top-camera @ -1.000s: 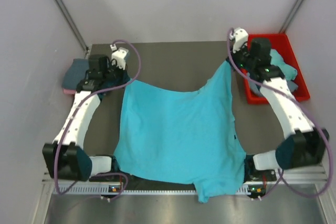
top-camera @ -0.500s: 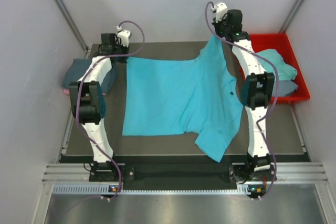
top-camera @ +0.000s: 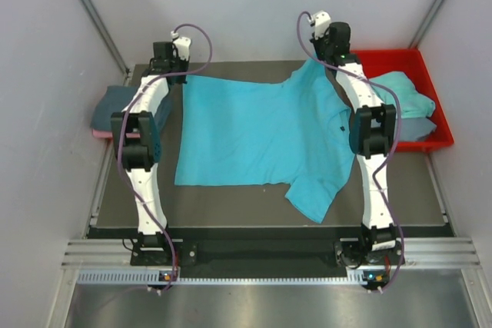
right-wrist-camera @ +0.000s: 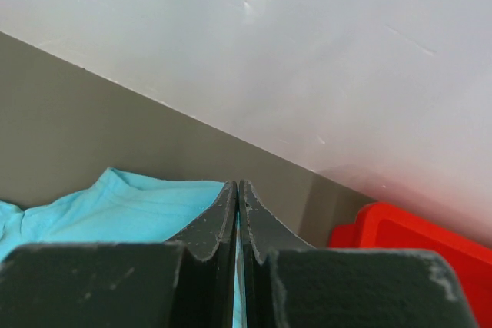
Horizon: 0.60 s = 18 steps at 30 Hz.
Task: Fold and stack the t-shirts
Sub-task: Flatten the tshirt out
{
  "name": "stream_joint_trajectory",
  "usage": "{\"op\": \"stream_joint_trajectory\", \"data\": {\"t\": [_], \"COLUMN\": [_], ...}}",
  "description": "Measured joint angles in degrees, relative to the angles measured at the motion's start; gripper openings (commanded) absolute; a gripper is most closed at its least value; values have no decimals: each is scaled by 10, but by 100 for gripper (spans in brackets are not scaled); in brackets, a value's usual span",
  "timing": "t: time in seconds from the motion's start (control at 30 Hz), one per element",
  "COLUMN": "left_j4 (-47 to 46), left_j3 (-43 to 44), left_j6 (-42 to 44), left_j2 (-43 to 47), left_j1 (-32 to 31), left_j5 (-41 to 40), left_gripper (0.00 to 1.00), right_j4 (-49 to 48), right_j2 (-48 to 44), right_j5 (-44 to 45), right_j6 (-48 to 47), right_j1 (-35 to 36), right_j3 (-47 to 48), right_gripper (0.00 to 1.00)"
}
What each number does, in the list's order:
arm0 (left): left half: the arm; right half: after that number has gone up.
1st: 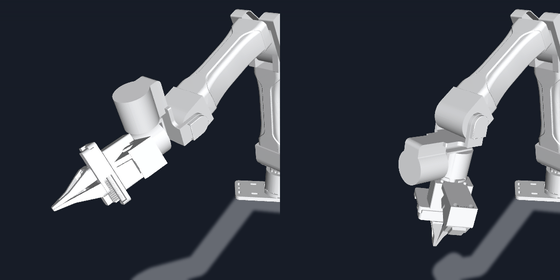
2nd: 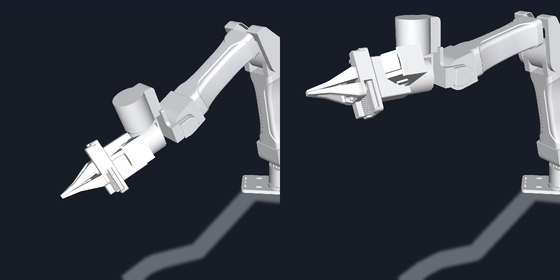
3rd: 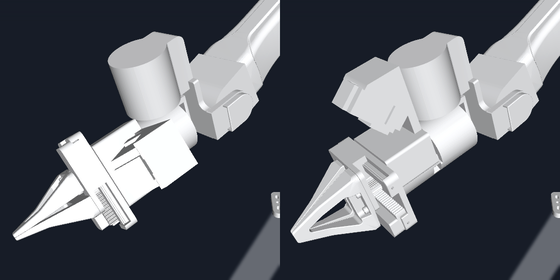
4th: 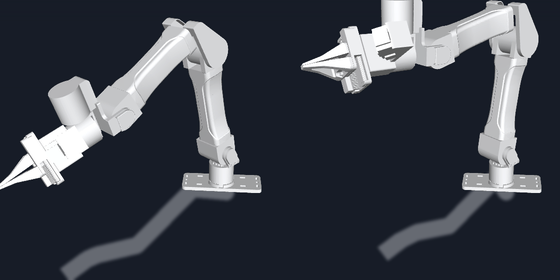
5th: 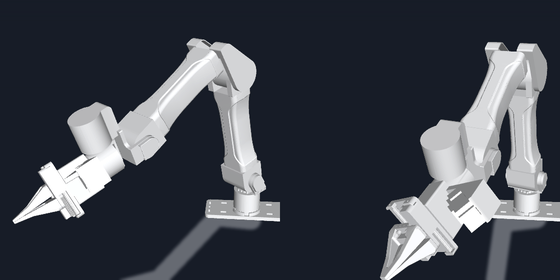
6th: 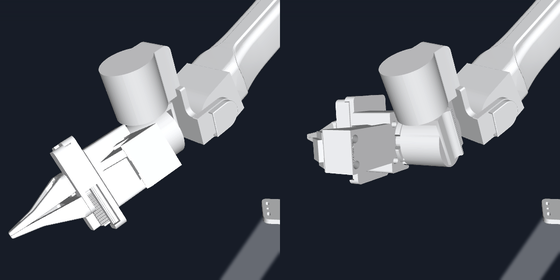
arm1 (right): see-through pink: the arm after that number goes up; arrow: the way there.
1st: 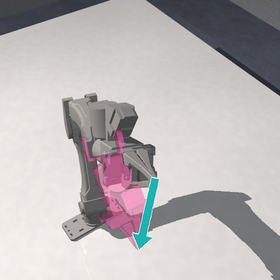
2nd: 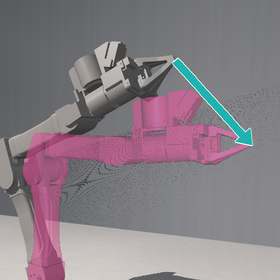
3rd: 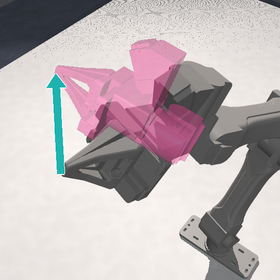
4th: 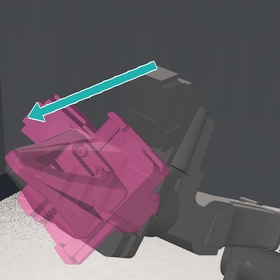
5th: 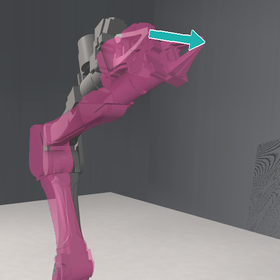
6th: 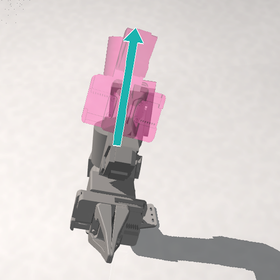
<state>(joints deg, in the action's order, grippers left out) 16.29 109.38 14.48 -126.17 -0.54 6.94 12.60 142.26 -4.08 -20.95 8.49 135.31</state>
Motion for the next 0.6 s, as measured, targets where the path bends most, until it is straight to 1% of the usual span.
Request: {"op": "stream_joint_trajectory", "data": {"t": [0.6], "left_j4": [0], "left_j3": [23], "left_j6": [-13], "left_j2": [-17], "left_j1": [33], "left_j5": [-5], "left_gripper": [0], "right_j4": [-6], "right_j2": [14], "right_j5": [6], "right_j6": [0], "right_j1": [0], "right_j3": [-3], "right_gripper": [0]}}
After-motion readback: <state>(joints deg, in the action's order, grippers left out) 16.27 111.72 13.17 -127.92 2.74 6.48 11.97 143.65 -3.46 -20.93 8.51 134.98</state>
